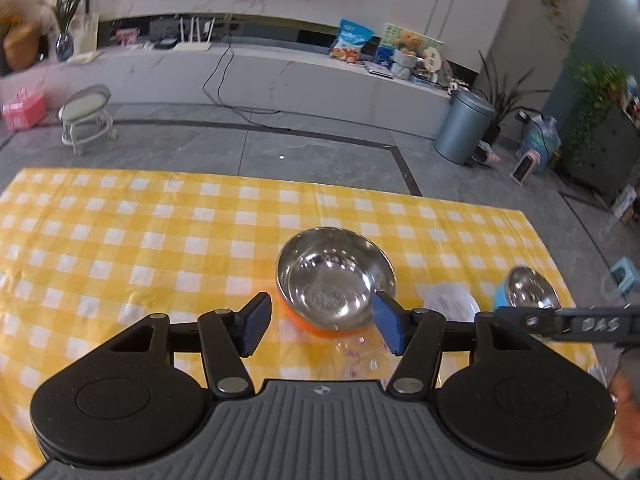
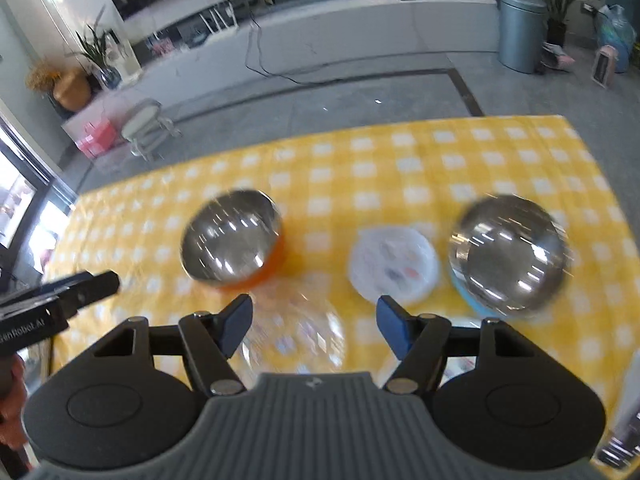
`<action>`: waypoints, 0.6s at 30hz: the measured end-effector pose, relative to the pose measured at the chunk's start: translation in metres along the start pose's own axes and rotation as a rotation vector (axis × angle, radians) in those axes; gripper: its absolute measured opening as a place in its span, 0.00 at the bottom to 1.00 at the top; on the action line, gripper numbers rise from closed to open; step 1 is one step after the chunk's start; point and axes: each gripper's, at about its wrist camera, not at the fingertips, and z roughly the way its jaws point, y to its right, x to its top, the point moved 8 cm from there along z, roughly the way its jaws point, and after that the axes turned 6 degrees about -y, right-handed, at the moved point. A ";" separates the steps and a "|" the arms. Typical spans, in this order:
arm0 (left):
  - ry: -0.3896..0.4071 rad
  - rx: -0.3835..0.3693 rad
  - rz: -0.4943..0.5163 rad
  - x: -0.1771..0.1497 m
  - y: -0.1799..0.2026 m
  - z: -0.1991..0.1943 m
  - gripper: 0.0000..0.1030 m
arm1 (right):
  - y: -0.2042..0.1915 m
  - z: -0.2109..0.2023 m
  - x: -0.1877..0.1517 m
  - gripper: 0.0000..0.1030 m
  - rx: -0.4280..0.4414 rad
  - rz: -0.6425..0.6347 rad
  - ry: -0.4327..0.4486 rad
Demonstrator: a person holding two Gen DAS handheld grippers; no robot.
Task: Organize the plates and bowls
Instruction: 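Move the left gripper to the orange steel bowl and close on its rim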
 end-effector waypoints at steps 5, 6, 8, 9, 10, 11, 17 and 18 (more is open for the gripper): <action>-0.037 -0.011 -0.034 0.007 -0.015 0.036 0.62 | -0.010 0.045 0.016 0.58 0.013 0.036 0.011; -0.047 -0.006 -0.039 0.007 -0.019 0.044 0.62 | -0.011 0.054 0.018 0.58 0.011 0.048 0.012; -0.070 0.002 -0.060 0.007 -0.026 0.059 0.62 | -0.011 0.071 0.024 0.57 0.002 0.074 0.007; -0.079 0.002 -0.077 0.007 -0.028 0.067 0.62 | -0.011 0.078 0.026 0.57 -0.004 0.083 0.003; -0.087 0.003 -0.092 0.008 -0.031 0.073 0.62 | -0.013 0.085 0.029 0.56 -0.009 0.091 0.001; -0.092 0.005 -0.109 0.009 -0.035 0.080 0.62 | -0.013 0.092 0.032 0.56 -0.010 0.101 -0.001; -0.119 -0.005 -0.158 0.013 -0.037 0.100 0.62 | -0.021 0.122 0.045 0.50 0.005 0.142 -0.027; -0.123 0.007 -0.160 0.014 -0.037 0.103 0.61 | -0.023 0.126 0.046 0.49 0.006 0.144 -0.031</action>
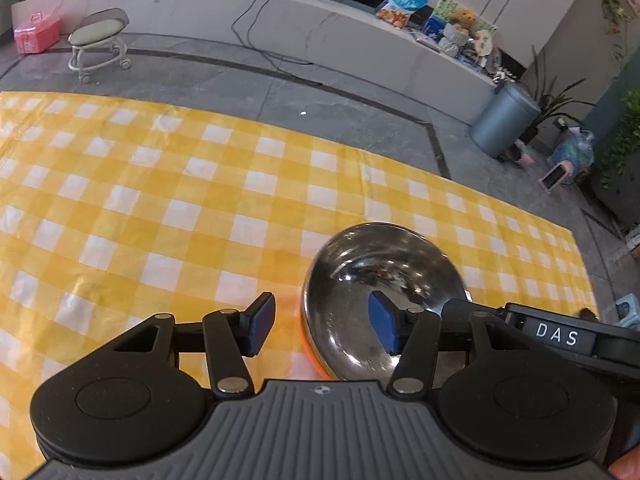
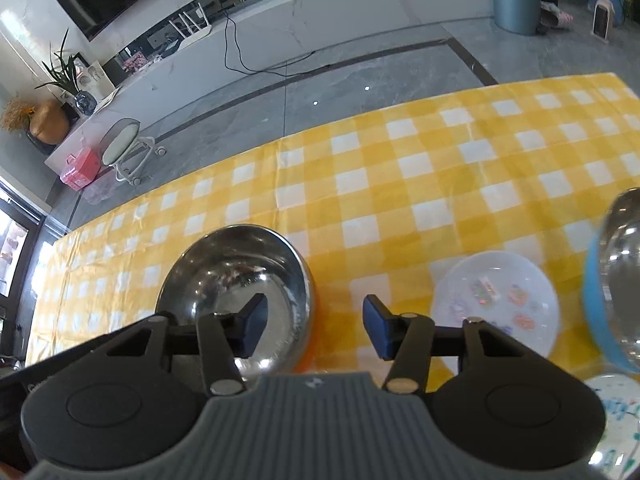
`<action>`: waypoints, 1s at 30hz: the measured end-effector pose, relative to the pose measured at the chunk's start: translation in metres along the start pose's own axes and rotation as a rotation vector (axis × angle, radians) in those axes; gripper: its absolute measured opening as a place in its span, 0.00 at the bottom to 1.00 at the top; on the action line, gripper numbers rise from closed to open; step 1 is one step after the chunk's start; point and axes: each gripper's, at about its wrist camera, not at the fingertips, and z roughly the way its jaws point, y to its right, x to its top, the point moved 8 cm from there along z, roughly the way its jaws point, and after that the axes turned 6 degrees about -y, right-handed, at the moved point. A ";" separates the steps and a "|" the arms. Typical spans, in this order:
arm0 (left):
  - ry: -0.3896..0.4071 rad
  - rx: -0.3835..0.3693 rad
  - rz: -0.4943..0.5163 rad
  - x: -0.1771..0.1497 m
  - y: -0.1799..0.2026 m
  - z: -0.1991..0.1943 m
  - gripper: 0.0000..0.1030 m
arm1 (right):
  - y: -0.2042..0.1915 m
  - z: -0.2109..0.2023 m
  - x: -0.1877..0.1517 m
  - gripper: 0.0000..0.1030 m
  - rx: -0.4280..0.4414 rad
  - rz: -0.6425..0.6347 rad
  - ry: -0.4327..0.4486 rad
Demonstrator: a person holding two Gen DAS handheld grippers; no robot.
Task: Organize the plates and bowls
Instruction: 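Move the left gripper to the orange steel bowl and close on its rim, then carry the orange bowl to the blue bowl, lower it inside, open left gripper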
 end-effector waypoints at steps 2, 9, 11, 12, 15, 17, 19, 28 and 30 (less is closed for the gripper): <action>-0.008 0.013 0.003 0.002 0.001 0.006 0.56 | -0.003 0.006 0.001 0.44 -0.003 0.003 -0.004; -0.052 0.041 0.025 -0.004 0.004 0.022 0.23 | -0.005 0.021 -0.002 0.29 0.007 0.012 -0.031; -0.054 0.051 0.024 -0.006 0.003 0.024 0.17 | -0.005 0.022 -0.002 0.25 -0.003 0.006 -0.027; -0.053 0.056 0.027 -0.006 0.003 0.024 0.13 | -0.005 0.023 -0.002 0.23 -0.008 0.005 -0.026; -0.049 0.070 0.025 -0.006 0.001 0.023 0.09 | -0.001 0.024 -0.002 0.14 -0.022 0.013 -0.022; -0.040 0.082 0.038 -0.006 0.002 0.021 0.09 | 0.001 0.024 -0.002 0.08 -0.020 0.017 -0.025; -0.031 0.091 0.045 -0.006 0.004 0.017 0.08 | 0.002 0.023 -0.004 0.08 -0.013 0.028 -0.031; 0.008 0.086 0.054 -0.008 0.012 -0.022 0.08 | -0.001 -0.009 -0.012 0.07 0.027 0.043 -0.011; 0.016 0.097 0.047 -0.015 0.015 -0.033 0.08 | -0.001 -0.021 -0.019 0.07 0.039 0.046 -0.013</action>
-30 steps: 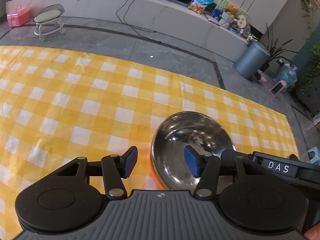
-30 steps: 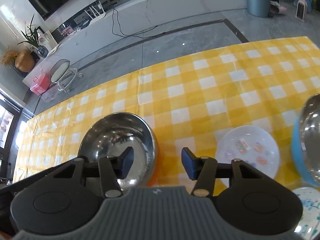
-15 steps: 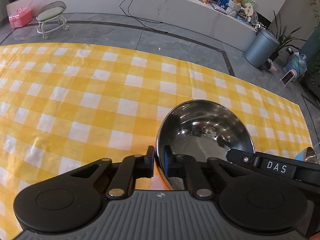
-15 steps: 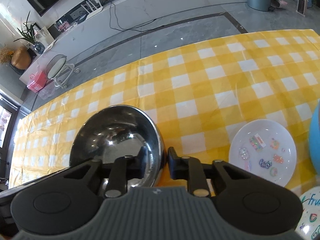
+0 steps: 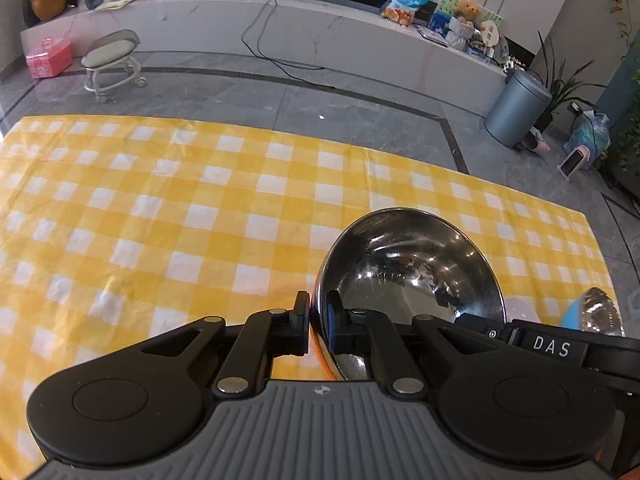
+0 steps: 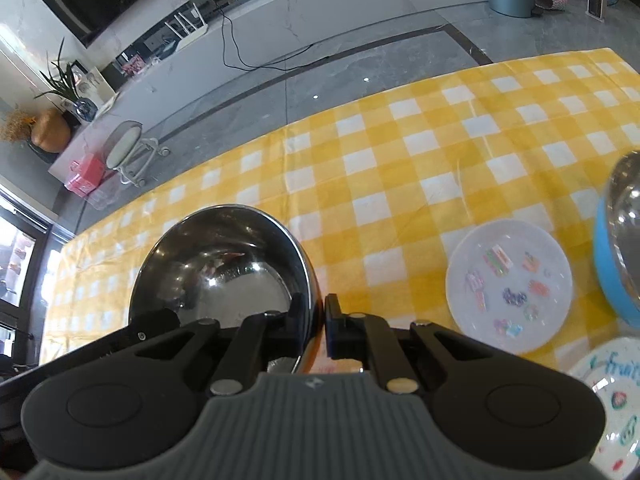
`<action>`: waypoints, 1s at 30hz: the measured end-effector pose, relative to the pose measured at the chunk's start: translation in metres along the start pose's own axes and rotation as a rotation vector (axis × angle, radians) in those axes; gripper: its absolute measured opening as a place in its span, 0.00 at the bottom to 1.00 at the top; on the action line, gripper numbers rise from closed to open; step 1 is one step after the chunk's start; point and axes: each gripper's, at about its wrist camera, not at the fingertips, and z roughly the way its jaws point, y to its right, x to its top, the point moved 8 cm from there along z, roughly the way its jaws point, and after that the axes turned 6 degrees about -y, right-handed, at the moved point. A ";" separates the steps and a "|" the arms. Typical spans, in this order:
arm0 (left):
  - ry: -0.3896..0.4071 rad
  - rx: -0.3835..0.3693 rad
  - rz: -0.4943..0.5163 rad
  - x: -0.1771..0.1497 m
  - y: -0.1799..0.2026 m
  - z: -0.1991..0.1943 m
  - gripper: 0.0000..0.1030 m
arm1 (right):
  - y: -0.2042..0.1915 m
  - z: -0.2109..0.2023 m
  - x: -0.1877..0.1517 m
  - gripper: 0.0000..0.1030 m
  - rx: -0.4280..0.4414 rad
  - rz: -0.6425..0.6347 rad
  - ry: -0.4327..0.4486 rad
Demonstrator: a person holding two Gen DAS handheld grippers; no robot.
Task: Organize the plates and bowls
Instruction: 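Carry the orange bowl to the blue bowl, lower it inside, open left gripper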
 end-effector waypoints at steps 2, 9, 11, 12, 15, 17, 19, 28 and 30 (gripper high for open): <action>0.006 0.006 0.001 -0.009 0.004 -0.012 0.08 | 0.000 -0.013 -0.009 0.07 0.000 -0.004 -0.007; 0.018 -0.021 -0.026 -0.050 0.013 -0.045 0.09 | 0.015 -0.054 -0.053 0.08 0.044 -0.006 -0.020; 0.029 -0.029 -0.034 -0.063 0.016 -0.054 0.09 | 0.020 -0.065 -0.066 0.08 0.055 -0.008 -0.018; 0.034 -0.031 -0.033 -0.069 0.019 -0.058 0.09 | 0.022 -0.070 -0.072 0.08 0.056 -0.016 -0.018; 0.039 -0.039 -0.030 -0.087 0.024 -0.069 0.09 | 0.027 -0.085 -0.090 0.08 0.049 -0.037 -0.024; 0.040 -0.045 -0.030 -0.098 0.027 -0.074 0.09 | 0.032 -0.093 -0.101 0.08 0.045 -0.044 -0.031; 0.039 -0.055 -0.033 -0.111 0.028 -0.080 0.09 | 0.038 -0.101 -0.111 0.08 0.045 -0.046 -0.044; 0.011 -0.078 -0.054 -0.160 0.032 -0.087 0.10 | 0.064 -0.113 -0.158 0.08 0.074 -0.040 -0.098; -0.001 -0.078 -0.059 -0.169 0.032 -0.084 0.10 | 0.070 -0.111 -0.166 0.08 0.084 -0.031 -0.104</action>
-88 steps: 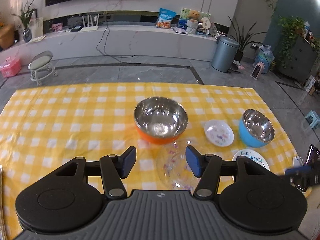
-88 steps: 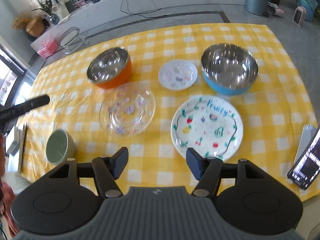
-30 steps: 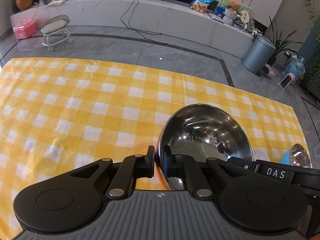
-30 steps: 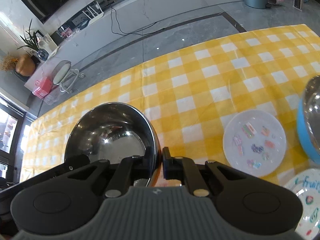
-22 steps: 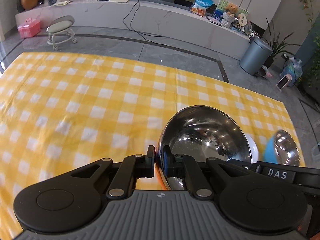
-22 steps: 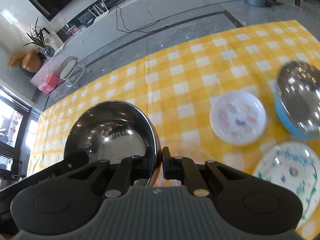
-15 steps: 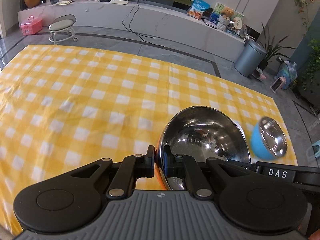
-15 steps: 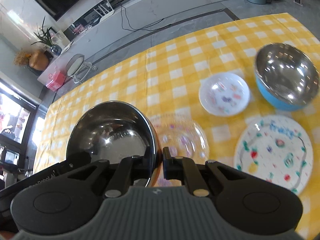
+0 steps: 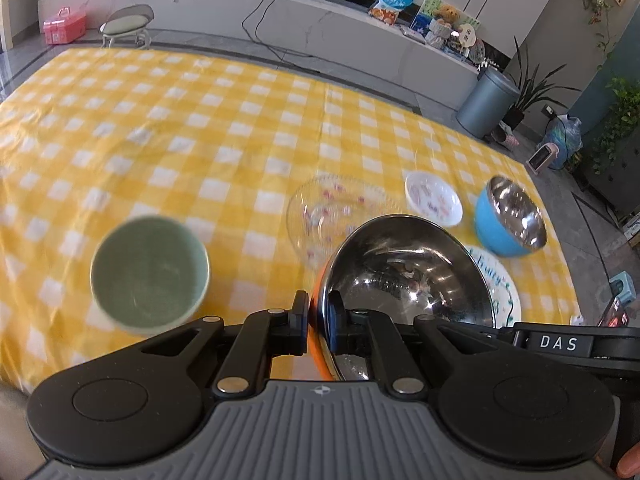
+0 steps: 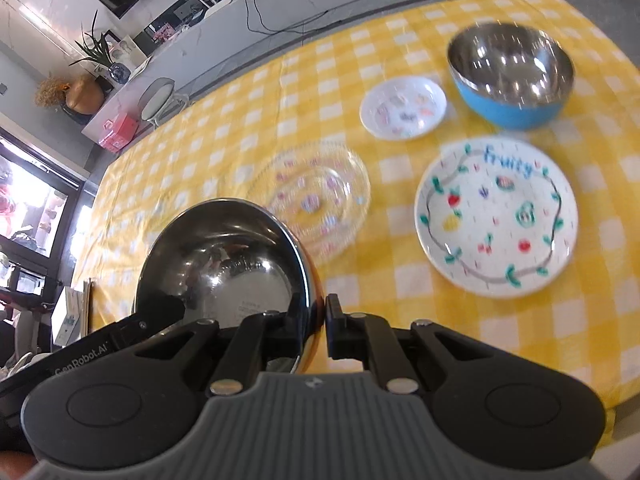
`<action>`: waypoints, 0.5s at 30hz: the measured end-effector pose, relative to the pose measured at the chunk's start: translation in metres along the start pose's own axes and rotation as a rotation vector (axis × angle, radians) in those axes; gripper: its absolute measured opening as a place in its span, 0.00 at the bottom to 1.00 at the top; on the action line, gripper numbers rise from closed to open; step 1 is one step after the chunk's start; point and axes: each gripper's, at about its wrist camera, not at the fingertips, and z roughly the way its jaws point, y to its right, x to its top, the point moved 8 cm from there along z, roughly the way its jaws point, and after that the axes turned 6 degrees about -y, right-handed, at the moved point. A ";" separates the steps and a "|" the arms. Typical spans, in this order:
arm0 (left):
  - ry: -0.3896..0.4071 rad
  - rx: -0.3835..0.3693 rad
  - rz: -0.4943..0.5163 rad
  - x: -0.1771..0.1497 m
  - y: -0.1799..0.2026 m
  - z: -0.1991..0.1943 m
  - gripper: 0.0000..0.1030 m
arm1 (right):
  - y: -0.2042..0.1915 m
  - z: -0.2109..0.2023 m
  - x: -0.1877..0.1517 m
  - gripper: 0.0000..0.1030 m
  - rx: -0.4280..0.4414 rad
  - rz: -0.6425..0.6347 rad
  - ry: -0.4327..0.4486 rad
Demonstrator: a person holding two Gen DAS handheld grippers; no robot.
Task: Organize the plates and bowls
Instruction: 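Carry the orange bowl to the blue bowl, lower it inside, open left gripper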
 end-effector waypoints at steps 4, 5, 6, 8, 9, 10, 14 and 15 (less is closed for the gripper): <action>-0.035 -0.007 -0.024 -0.014 -0.004 0.011 0.09 | 0.008 0.007 -0.011 0.09 -0.010 -0.005 -0.006; -0.042 -0.008 -0.029 -0.017 -0.005 0.014 0.09 | 0.010 0.009 -0.013 0.09 -0.010 -0.006 -0.006; -0.046 -0.009 -0.035 -0.021 -0.006 0.016 0.09 | 0.013 0.011 -0.015 0.09 -0.008 -0.001 -0.008; -0.054 -0.006 -0.044 -0.025 -0.009 0.020 0.09 | 0.019 0.016 -0.018 0.09 0.005 0.016 -0.017; -0.057 -0.006 -0.049 -0.026 -0.010 0.022 0.09 | 0.021 0.019 -0.020 0.09 0.013 0.023 -0.021; -0.059 -0.005 -0.053 -0.028 -0.011 0.023 0.09 | 0.022 0.022 -0.021 0.09 0.017 0.028 -0.026; -0.061 0.009 -0.059 -0.029 -0.017 0.027 0.09 | 0.021 0.030 -0.021 0.10 0.027 0.022 -0.039; -0.064 0.015 -0.060 -0.029 -0.019 0.027 0.09 | 0.020 0.033 -0.021 0.10 0.030 0.020 -0.043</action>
